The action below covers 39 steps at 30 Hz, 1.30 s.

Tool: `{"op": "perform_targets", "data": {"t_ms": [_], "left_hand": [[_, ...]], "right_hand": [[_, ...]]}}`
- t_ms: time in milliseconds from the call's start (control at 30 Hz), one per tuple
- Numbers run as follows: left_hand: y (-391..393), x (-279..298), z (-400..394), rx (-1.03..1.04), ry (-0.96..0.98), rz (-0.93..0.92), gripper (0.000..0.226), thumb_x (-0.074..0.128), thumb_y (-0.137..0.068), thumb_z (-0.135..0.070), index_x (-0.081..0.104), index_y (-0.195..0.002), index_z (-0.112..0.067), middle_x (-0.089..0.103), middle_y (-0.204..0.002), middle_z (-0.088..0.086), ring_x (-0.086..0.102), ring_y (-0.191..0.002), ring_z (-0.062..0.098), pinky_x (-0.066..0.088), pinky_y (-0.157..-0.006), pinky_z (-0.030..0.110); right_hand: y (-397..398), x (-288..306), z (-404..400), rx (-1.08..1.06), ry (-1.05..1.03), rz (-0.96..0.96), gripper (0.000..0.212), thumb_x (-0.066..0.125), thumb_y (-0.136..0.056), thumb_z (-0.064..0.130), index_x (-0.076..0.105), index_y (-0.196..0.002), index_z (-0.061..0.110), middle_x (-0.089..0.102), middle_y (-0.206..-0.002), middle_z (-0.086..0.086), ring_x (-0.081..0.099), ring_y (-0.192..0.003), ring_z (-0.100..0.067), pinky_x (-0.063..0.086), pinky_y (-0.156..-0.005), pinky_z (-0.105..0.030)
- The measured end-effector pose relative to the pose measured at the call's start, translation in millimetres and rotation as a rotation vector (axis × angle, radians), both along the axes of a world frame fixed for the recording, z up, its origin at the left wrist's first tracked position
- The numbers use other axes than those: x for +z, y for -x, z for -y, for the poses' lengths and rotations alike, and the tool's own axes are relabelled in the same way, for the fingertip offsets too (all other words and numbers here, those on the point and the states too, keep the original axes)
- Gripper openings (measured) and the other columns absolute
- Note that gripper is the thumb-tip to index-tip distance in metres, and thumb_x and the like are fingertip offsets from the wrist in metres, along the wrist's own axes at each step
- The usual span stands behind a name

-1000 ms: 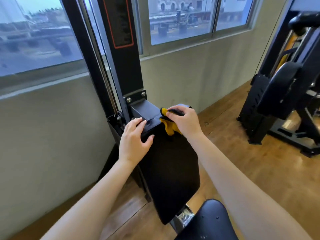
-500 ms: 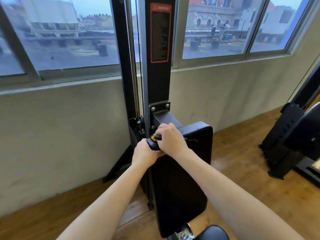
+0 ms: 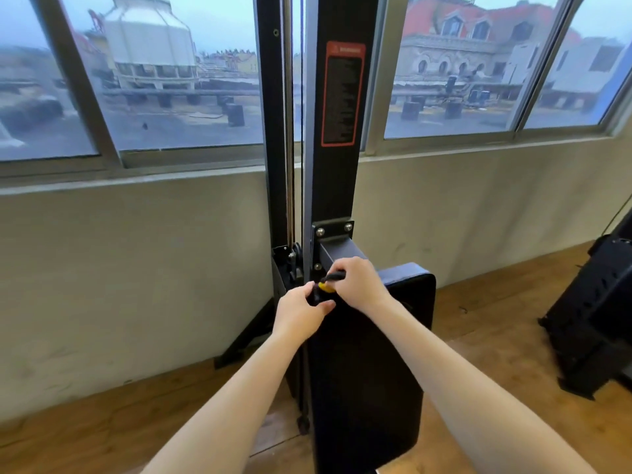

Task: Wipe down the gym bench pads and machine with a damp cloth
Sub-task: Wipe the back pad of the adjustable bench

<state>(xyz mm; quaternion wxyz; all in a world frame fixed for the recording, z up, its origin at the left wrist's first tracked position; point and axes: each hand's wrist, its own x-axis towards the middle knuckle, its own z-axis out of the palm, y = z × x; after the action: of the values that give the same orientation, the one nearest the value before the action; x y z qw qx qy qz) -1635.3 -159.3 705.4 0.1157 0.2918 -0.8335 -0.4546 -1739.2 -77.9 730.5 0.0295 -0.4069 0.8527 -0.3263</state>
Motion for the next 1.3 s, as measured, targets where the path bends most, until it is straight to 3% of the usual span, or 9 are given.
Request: {"op": "perform_targets", "data": {"t_ms": [233,433,500,667,833,967,1067,1167,1300], "left_hand": [[-2,6,1,-0.023,0.06,0.04,0.066,0.066,-0.088,-0.03,0.037,-0.145,-0.013,0.046,-0.144,0.003,0.04,-0.134,0.018,0.032,-0.106,0.025],[0,11,-1,-0.055,0.158,0.077,0.054,0.062,-0.09,-0.032,0.046,-0.138,-0.013,0.053,-0.135,0.003,0.049,-0.123,0.016,0.035,-0.089,0.018],[-2,12,-2,-0.049,0.165,0.084,0.051,0.062,-0.09,-0.033,0.048,-0.135,-0.014,0.054,-0.132,0.002,0.05,-0.12,0.017,0.034,-0.087,0.019],[-2,11,1,-0.039,0.141,0.102,0.014,0.066,-0.086,-0.03,0.065,-0.095,-0.019,0.066,-0.091,-0.003,0.062,-0.088,0.016,0.043,-0.067,0.02],[-5,17,-1,-0.063,0.181,0.104,0.046,0.064,-0.088,-0.033,0.054,-0.129,-0.014,0.059,-0.123,0.003,0.054,-0.115,0.019,0.04,-0.088,0.024],[-4,17,-2,-0.052,0.199,0.115,0.052,0.064,-0.088,-0.035,0.051,-0.133,-0.011,0.057,-0.129,0.006,0.051,-0.12,0.022,0.04,-0.094,0.027],[-3,18,-2,-0.056,0.209,0.127,0.05,0.063,-0.088,-0.035,0.052,-0.131,-0.011,0.057,-0.128,0.006,0.052,-0.117,0.021,0.041,-0.09,0.027],[-3,17,-4,-0.056,0.207,0.132,0.051,0.063,-0.089,-0.034,0.05,-0.133,-0.012,0.056,-0.129,0.006,0.051,-0.118,0.02,0.04,-0.091,0.025],[-2,16,-3,-0.063,0.236,0.123,0.049,0.063,-0.089,-0.034,0.052,-0.13,-0.012,0.057,-0.126,0.005,0.053,-0.111,0.018,0.037,-0.083,0.022]], "right_hand": [[36,15,-37,-0.185,-0.031,0.018,0.01,0.066,-0.082,0.012,0.073,-0.084,0.005,0.071,-0.085,-0.01,0.056,-0.076,-0.015,0.033,-0.062,-0.019],[31,22,-36,0.054,-0.325,-0.01,0.031,0.073,-0.079,0.022,0.068,-0.108,0.015,0.064,-0.104,0.001,0.055,-0.092,-0.011,0.04,-0.081,-0.02],[26,24,-29,0.057,-0.238,-0.065,0.023,0.071,-0.079,0.017,0.07,-0.102,0.016,0.067,-0.097,0.001,0.057,-0.088,-0.011,0.046,-0.082,-0.023],[-13,12,3,0.165,-0.113,-0.046,0.021,0.059,-0.082,0.003,0.071,-0.096,0.014,0.068,-0.093,-0.002,0.06,-0.089,-0.015,0.048,-0.077,-0.021],[17,9,-27,-0.073,-0.238,-0.152,0.016,0.06,-0.079,0.006,0.07,-0.092,0.008,0.067,-0.096,-0.01,0.059,-0.096,-0.029,0.041,-0.075,-0.029],[52,27,-52,-0.325,-0.32,-0.127,0.026,0.06,-0.081,0.011,0.071,-0.104,0.012,0.068,-0.108,-0.014,0.061,-0.102,-0.032,0.046,-0.083,-0.031],[40,26,-25,-0.188,-0.217,-0.143,0.026,0.058,-0.081,0.007,0.071,-0.103,0.011,0.069,-0.104,-0.011,0.06,-0.1,-0.03,0.043,-0.076,-0.026],[10,6,-3,0.024,-0.218,-0.169,0.024,0.056,-0.082,0.005,0.069,-0.099,0.015,0.067,-0.097,-0.005,0.059,-0.097,-0.024,0.048,-0.081,-0.032],[32,3,-29,-0.114,-0.209,-0.182,0.027,0.053,-0.08,0.0,0.069,-0.098,0.011,0.068,-0.101,-0.01,0.058,-0.099,-0.029,0.045,-0.083,-0.034]]}}
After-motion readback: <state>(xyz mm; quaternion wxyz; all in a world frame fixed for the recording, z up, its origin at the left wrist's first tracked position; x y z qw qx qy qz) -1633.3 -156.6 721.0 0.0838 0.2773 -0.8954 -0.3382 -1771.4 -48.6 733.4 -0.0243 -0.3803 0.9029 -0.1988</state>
